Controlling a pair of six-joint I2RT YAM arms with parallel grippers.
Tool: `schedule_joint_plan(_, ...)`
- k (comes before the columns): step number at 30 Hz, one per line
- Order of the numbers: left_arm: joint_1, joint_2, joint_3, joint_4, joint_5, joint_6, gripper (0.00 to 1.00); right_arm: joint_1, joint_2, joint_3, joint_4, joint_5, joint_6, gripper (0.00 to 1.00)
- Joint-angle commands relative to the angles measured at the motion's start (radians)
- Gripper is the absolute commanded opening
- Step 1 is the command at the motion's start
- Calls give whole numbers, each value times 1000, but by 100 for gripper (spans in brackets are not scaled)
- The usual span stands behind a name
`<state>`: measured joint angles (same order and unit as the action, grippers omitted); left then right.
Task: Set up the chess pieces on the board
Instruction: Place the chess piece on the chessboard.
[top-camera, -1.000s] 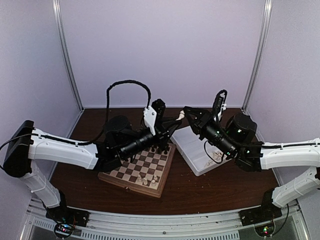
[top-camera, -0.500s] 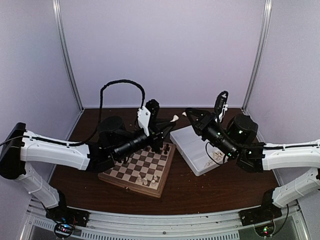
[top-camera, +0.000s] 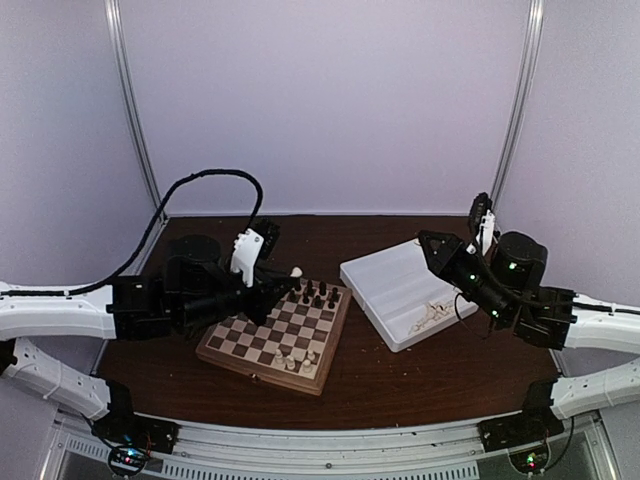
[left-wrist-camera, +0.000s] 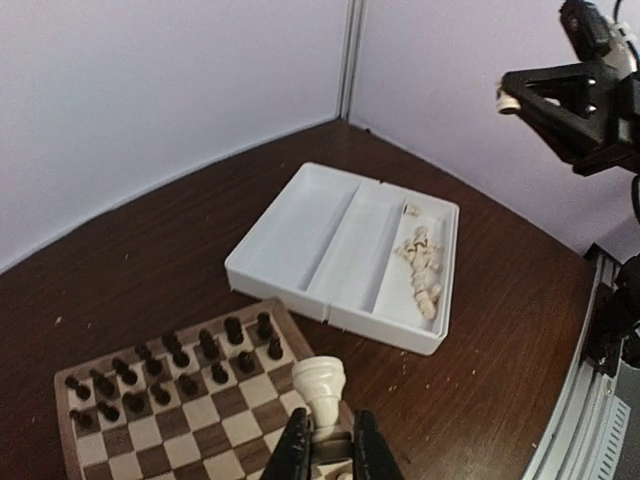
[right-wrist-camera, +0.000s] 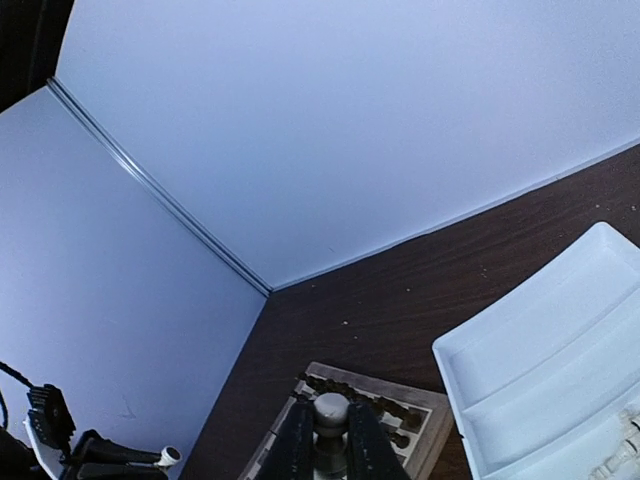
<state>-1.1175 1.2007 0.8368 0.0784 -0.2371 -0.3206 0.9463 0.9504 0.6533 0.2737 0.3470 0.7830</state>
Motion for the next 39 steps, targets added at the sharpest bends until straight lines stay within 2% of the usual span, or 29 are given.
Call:
schedule_joint_plan(1, 66, -106, 15, -442, -62, -179, 0, -6, -37, -39, -169, 83, -159, 13)
schedule_joint_plan(4, 137, -154, 21, -596, -13, -255, 0, -7, -37, -58, -178, 94, -212, 13)
schedule_joint_plan(8, 187, -183, 26, -703, 41, -296, 0, -9, -24, -76, -155, 89, -306, 12)
schedule_joint_plan(14, 244, -121, 79, -877, 82, -336, 0, -10, 17, -94, -114, 83, -414, 12)
schedule_joint_plan(20, 320, -76, 82, -919, 168, -362, 0, -41, 87, -103, -60, 46, -487, 11)
schedule_joint_plan(25, 358, 20, 111, -943, 213, -368, 0, -67, 138, -134, 30, 5, -513, 11)
schedule_joint_plan(30, 375, 109, 134, -980, 215, -367, 0, -70, 135, -168, 77, -11, -527, 11)
schedule_joint_plan(39, 454, 210, 180, -1064, 304, -314, 0, -74, 125, -201, 113, -24, -521, 11)
